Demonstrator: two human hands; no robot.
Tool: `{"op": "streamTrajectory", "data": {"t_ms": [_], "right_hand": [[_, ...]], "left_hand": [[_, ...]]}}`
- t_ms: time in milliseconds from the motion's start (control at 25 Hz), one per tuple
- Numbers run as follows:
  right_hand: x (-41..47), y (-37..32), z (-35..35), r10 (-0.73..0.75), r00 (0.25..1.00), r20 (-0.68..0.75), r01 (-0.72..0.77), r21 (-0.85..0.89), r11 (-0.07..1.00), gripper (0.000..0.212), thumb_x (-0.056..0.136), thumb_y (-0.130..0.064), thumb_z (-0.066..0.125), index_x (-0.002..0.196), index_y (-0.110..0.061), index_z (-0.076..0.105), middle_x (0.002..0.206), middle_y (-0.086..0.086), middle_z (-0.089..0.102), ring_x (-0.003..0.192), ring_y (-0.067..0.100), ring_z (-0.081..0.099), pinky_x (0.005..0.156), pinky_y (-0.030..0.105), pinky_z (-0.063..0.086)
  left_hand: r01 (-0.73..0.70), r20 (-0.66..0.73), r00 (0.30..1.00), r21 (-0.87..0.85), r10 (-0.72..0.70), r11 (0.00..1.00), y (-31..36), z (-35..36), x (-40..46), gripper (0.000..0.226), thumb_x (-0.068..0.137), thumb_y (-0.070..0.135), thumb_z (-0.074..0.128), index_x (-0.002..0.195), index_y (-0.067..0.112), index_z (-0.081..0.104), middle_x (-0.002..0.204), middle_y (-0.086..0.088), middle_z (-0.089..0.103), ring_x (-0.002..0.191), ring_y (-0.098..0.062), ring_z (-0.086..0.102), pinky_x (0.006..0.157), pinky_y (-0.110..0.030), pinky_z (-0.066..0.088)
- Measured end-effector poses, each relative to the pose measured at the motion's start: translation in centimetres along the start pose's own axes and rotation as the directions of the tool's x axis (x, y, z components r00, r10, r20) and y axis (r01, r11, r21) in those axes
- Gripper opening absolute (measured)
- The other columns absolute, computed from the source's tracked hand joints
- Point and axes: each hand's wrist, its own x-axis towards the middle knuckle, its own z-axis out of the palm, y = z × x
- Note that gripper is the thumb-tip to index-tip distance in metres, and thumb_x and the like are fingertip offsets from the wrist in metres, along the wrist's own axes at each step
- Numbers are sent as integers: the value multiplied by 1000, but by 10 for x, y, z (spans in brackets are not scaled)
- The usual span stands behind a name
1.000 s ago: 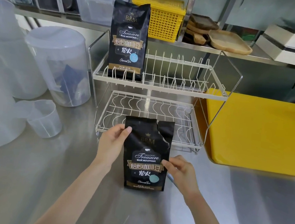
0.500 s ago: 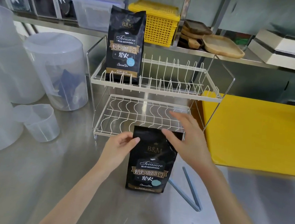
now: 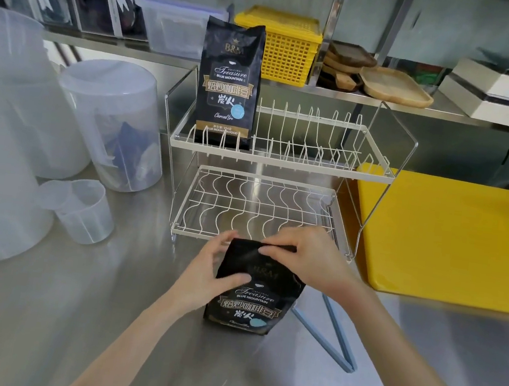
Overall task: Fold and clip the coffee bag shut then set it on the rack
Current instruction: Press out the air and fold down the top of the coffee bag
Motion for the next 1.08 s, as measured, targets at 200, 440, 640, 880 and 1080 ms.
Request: {"op": "streamTrajectory", "data": {"t_ms": [200, 440, 640, 880, 1080], "right_hand": [[6, -3, 4, 34, 999, -16, -33, 50, 998, 20, 81, -30, 60, 96, -22, 70, 99, 0, 73, 90, 14, 63, 83, 35, 52], [0, 27, 13, 217, 969, -118, -164, 349, 923, 42, 77, -32, 64, 118, -33, 52, 102, -11, 64, 98, 3, 58, 90, 22, 44], [-22, 57, 57, 330, 940, 86, -310, 615, 725, 36, 78, -20, 65, 110, -31, 53, 110, -7, 64, 108, 12, 58, 89, 27, 50], [-19, 54, 68, 453, 891, -18, -336, 644, 687, 18, 80, -22, 62, 67, -35, 61, 79, -12, 66, 78, 7, 63, 73, 23, 52], [-18, 51, 68, 477, 874, -88, -281, 711, 645, 18, 82, -22, 61, 66, -31, 63, 78, -4, 69, 80, 13, 64, 79, 34, 52]], "left_hand": [[108, 89, 990, 65, -114, 992, -15, 3, 1, 17, 71, 24, 72, 83, 26, 60, 83, 4, 68, 77, -3, 62, 60, -5, 47], [265, -131, 955, -37, -268, 963, -30, 8, 4, 36, 71, 28, 71, 81, -7, 66, 83, -18, 73, 77, -27, 69, 77, -45, 54], [241, -70, 969, 24, -239, 970, -25, 3, 5, 24, 74, 31, 68, 82, 8, 66, 79, -5, 70, 80, -18, 66, 72, -29, 51], [225, -112, 970, 78, -216, 971, -26, -4, 6, 42, 77, 35, 63, 74, -7, 63, 76, -19, 71, 73, -29, 66, 62, -28, 46], [144, -204, 970, 39, -133, 989, -15, -16, 19, 39, 79, 31, 61, 54, 1, 58, 56, -8, 60, 55, -17, 53, 54, -21, 39]]}}
